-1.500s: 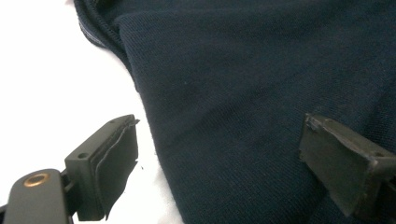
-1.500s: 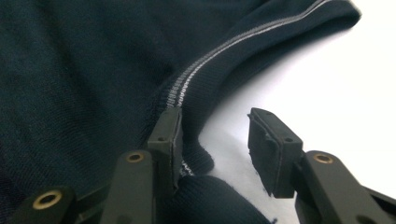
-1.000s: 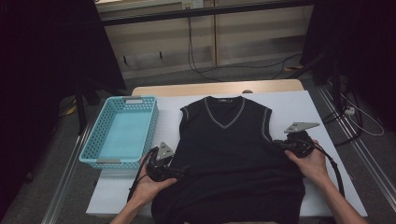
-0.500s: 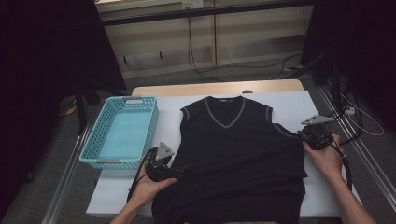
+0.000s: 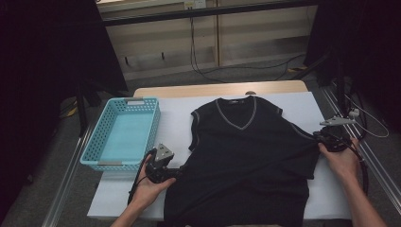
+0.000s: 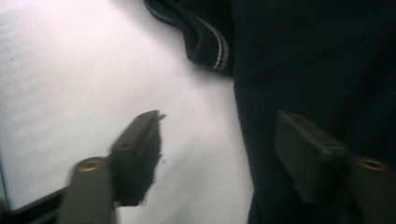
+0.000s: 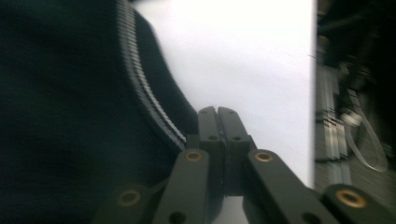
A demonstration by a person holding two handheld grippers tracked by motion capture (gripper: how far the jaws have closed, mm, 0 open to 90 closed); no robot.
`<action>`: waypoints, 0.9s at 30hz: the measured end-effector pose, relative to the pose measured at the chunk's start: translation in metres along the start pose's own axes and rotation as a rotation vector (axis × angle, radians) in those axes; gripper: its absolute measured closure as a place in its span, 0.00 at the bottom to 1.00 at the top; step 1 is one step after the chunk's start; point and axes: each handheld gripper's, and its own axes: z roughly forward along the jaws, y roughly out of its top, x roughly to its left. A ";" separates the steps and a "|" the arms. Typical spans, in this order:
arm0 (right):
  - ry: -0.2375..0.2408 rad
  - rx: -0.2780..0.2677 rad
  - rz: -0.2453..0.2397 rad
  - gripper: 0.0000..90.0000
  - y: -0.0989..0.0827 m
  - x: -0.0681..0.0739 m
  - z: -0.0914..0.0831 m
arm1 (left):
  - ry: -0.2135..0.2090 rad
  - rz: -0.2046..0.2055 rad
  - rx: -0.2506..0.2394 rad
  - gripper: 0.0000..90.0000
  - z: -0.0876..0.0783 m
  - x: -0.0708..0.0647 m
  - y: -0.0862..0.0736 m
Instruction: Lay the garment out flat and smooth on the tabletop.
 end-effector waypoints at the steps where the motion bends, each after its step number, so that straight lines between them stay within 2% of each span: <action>1: 0.015 -0.015 0.003 0.88 0.000 0.001 -0.001 | -0.001 -0.009 -0.001 0.41 0.000 0.001 0.002; 5: 0.057 -0.045 0.017 0.77 0.003 0.008 -0.005 | 0.015 -0.016 -0.009 0.44 0.005 0.003 0.010; 6: 0.064 -0.055 0.008 0.75 0.003 0.009 -0.006 | 0.018 -0.014 -0.011 0.44 0.006 0.003 0.011; 8: 0.081 -0.077 0.007 0.72 0.006 0.014 -0.009 | 0.019 -0.016 -0.014 0.50 0.010 0.003 0.014; 10: 0.103 -0.100 0.009 0.70 0.008 0.018 -0.012 | 0.018 -0.025 -0.010 0.53 0.016 0.005 0.019; 13: 0.134 -0.118 -0.001 0.69 0.010 0.026 -0.016 | 0.036 -0.018 -0.006 0.61 0.028 0.007 0.028; 15: 0.153 -0.123 -0.013 0.68 0.010 0.031 -0.018 | 0.027 -0.026 0.007 0.66 0.036 0.008 0.032; 16: 0.164 -0.124 -0.017 0.68 0.011 0.033 -0.019 | 0.034 -0.030 0.006 0.66 0.039 0.007 0.034; 18: 0.188 -0.127 -0.020 0.68 0.011 0.037 -0.019 | 0.019 -0.042 0.006 0.64 0.046 0.006 0.036; 21: 0.213 -0.122 -0.044 0.67 0.011 0.046 -0.018 | 0.004 -0.036 0.014 0.55 0.052 0.005 0.037; 23: 0.231 -0.122 -0.061 0.67 0.013 0.053 -0.018 | -0.001 -0.049 0.015 0.51 0.055 0.005 0.038; 27: 0.265 -0.125 -0.086 0.65 0.016 0.066 -0.018 | -0.026 -0.069 0.037 0.55 0.064 0.005 0.041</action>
